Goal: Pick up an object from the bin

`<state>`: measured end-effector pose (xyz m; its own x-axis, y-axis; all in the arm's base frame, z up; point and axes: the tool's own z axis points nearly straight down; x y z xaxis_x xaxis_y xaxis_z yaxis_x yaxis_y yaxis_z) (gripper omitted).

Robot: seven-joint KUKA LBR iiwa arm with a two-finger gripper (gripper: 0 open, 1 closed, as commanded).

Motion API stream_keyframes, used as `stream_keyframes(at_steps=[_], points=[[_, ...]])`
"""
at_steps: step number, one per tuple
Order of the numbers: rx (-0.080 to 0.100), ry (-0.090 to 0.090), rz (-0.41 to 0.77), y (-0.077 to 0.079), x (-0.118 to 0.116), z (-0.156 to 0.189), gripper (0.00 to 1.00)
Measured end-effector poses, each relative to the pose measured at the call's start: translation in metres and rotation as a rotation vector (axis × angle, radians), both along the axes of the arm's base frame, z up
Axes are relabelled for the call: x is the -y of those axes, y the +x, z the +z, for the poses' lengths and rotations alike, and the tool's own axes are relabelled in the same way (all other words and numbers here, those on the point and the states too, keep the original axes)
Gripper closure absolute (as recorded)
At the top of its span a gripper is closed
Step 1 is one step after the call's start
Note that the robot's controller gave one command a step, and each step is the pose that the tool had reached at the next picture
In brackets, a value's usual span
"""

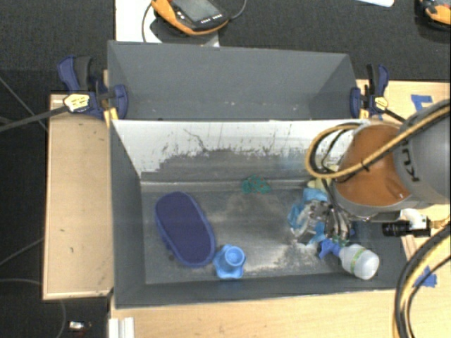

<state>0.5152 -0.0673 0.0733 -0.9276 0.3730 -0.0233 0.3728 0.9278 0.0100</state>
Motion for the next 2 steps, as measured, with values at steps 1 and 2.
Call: stream_keyframes(at_steps=[1, 2], points=[[0.000, 0.000, 0.000, 0.000, 0.000, 0.000, 1.00], [0.007, -0.015, 0.518, -0.025, 0.013, -0.001, 1.00]])
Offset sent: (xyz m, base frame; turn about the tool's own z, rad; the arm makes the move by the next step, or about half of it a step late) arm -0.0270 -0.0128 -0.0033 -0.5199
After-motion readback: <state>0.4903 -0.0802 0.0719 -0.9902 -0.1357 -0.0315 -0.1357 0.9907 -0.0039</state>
